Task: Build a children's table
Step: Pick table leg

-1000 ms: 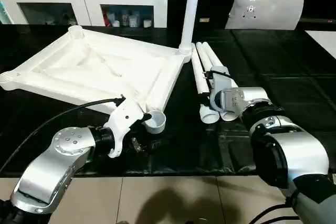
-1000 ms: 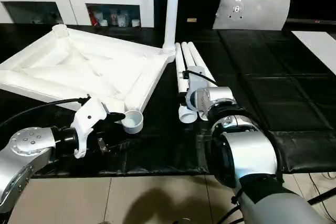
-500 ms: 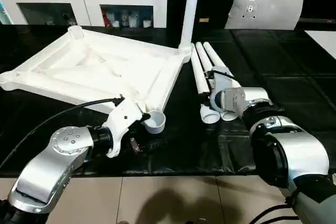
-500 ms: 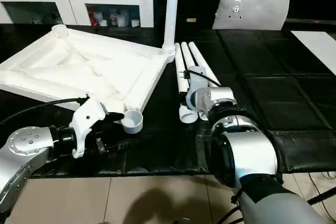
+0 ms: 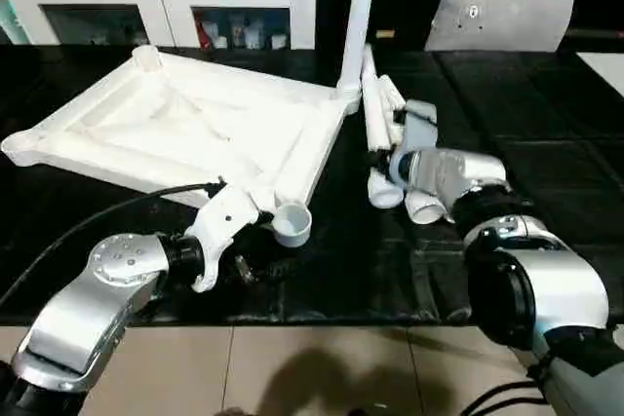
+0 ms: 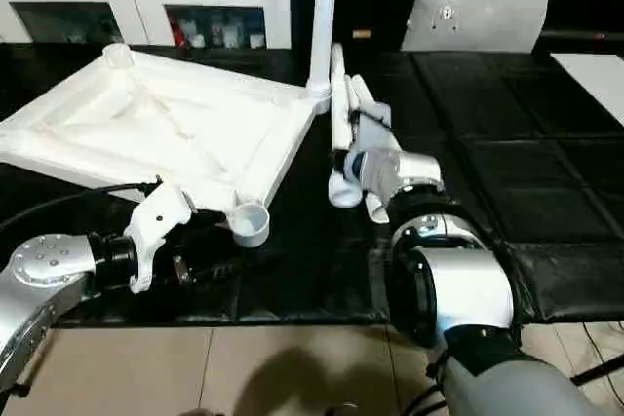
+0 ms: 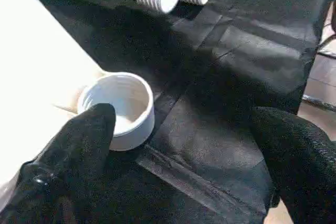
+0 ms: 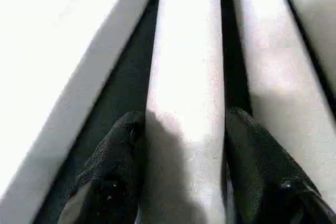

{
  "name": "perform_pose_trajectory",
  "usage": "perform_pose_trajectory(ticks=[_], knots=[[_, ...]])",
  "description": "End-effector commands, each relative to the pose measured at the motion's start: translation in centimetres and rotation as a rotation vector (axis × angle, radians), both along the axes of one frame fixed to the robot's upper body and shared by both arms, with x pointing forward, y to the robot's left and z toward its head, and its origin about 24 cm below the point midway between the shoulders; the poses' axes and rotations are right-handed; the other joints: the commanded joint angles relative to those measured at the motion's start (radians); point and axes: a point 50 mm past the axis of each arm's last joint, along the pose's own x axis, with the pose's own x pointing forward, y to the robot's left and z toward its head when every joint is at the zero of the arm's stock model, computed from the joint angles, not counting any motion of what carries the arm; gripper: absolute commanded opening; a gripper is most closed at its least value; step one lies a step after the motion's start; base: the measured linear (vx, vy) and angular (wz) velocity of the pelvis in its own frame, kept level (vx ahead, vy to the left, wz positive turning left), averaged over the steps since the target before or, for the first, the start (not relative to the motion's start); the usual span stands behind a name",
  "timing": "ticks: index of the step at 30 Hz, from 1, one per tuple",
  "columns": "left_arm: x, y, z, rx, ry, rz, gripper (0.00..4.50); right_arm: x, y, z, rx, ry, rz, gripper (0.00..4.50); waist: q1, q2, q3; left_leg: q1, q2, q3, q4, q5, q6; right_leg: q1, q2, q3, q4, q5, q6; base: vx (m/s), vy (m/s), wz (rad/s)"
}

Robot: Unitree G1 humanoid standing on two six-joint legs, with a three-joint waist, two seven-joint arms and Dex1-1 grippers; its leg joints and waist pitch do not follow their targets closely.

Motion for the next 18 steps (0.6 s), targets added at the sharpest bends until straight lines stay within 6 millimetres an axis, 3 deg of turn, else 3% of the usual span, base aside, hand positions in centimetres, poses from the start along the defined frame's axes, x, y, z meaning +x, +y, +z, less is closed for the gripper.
perform_pose_trajectory(ticks=[1,6,8,12,14,15,16,18], knots=[[0.4,-0.2,0.5,0.001,-0.033,-0.002,4.50,0.5,-0.2,1.5,0.012,-0.079,-0.030,1.93,0.007,0.019,-0.079,0.010,0.022,-0.006,-0.059,-0.216,-0.031,0.058,-0.064,0.045,-0.059,-0.176,-0.208,0.000,0.000,0.00],[0.7,-0.6,0.6,-0.036,-0.062,0.016,4.50,0.7,-0.9,2.6,0.035,-0.229,-0.099,1.93,0.011,0.017,-0.080,0.013,0.022,-0.004,-0.059,-0.207,-0.034,0.058,-0.064,0.046,-0.060,-0.178,-0.188,0.000,0.000,0.00],[1.3,-1.0,0.7,-0.085,-0.103,0.069,4.50,0.4,-1.4,4.1,0.136,-0.424,-0.137,1.93,0.017,0.014,-0.082,0.010,0.023,-0.001,-0.058,-0.192,-0.028,0.061,-0.066,0.049,-0.062,-0.166,-0.171,0.000,0.000,0.00],[2.1,-1.3,1.3,-0.145,-0.143,0.139,4.50,-0.5,-2.2,5.3,0.179,-0.582,-0.186,1.93,0.024,0.010,-0.085,0.011,0.021,-0.002,-0.058,-0.157,-0.016,0.062,-0.060,0.047,-0.059,-0.140,-0.161,0.000,0.000,0.00],[2.6,-1.6,1.9,-0.198,-0.158,0.173,4.50,-1.4,-2.4,6.0,0.248,-0.656,-0.185,1.93,0.025,0.010,-0.084,0.014,0.022,-0.003,-0.059,-0.179,-0.016,0.061,-0.062,0.048,-0.064,-0.186,-0.140,0.000,0.000,0.00],[2.9,-1.7,2.2,-0.225,-0.166,0.189,4.50,-1.9,-2.5,6.2,0.296,-0.691,-0.180,1.93,0.023,0.016,-0.083,0.010,0.020,-0.006,-0.061,-0.180,-0.018,0.064,-0.061,0.046,-0.063,-0.194,-0.140,0.000,0.000,0.00],[3.1,-1.8,2.7,-0.271,-0.170,0.205,4.50,-2.7,-2.4,6.5,0.392,-0.731,-0.147,1.93,0.022,0.016,-0.081,0.012,0.019,-0.002,-0.060,-0.196,-0.009,0.061,-0.059,0.048,-0.073,-0.200,-0.125,0.000,0.000,0.00],[3.6,-2.2,3.7,-0.380,-0.167,0.223,4.50,-4.7,-2.3,6.7,0.576,-0.812,-0.044,1.93,0.024,0.017,-0.084,0.011,0.021,-0.006,-0.061,-0.196,-0.001,0.062,-0.061,0.047,-0.071,-0.200,-0.122,0.000,0.000,0.00]])
